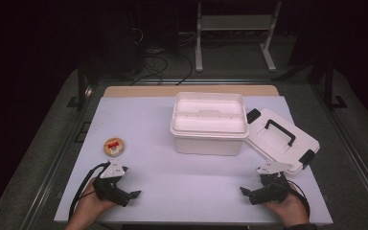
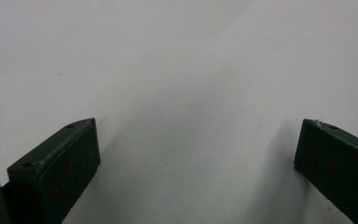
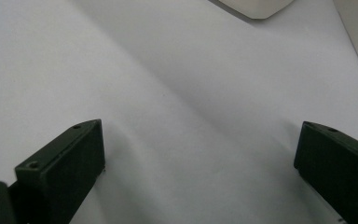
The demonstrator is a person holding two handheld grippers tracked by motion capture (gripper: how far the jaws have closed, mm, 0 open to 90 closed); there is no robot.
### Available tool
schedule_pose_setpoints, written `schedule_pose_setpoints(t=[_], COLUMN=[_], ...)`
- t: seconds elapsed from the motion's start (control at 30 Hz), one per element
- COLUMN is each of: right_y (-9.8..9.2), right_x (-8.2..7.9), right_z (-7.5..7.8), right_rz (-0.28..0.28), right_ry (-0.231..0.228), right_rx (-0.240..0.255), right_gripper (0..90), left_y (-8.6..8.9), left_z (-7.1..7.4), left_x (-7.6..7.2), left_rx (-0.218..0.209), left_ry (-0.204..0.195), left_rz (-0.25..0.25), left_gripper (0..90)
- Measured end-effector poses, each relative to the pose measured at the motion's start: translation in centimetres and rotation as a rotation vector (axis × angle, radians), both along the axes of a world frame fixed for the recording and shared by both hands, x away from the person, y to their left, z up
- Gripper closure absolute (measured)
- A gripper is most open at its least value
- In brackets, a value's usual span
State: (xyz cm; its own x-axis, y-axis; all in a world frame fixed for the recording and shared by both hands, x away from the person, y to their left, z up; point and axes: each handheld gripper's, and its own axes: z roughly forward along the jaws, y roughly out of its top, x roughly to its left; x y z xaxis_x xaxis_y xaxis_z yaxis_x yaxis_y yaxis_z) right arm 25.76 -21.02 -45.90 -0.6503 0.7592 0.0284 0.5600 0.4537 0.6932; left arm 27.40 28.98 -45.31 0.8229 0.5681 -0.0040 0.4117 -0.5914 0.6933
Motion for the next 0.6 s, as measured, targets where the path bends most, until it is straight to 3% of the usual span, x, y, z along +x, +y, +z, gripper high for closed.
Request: schedule_pose_setpoints(t=[0.17, 0.27, 0.43, 0.6], right_y=[0.0, -0.3, -0.8, -0.9], right_x=[0.0, -0.1, -0.1, 0.1], right_z=[0.0, 0.3, 1.2, 2.5], right_rz=[-0.005, -0.028, -0.025, -0.007], right_ry=[-0.001, -0.011, -0.008, -0.033], right_rx=[0.003, 0.005, 0.039, 0.068], right_gripper=[3.2, 14.9, 46.0, 74.7], left_y=[0.0, 0.1, 0.3, -0.5], left_z=[0.0, 0.1, 0.7, 1.9], left_x=[0.0, 0.0, 0.1, 0.3], left_rx=[0.001, -0.003, -0.011, -0.021], left_ry=[-0.001, -0.005, -0.007, -0.006], left_rz=[0.0, 0.005, -0.002, -0.009], left_gripper=[0.0, 1.2, 22.9, 57.4])
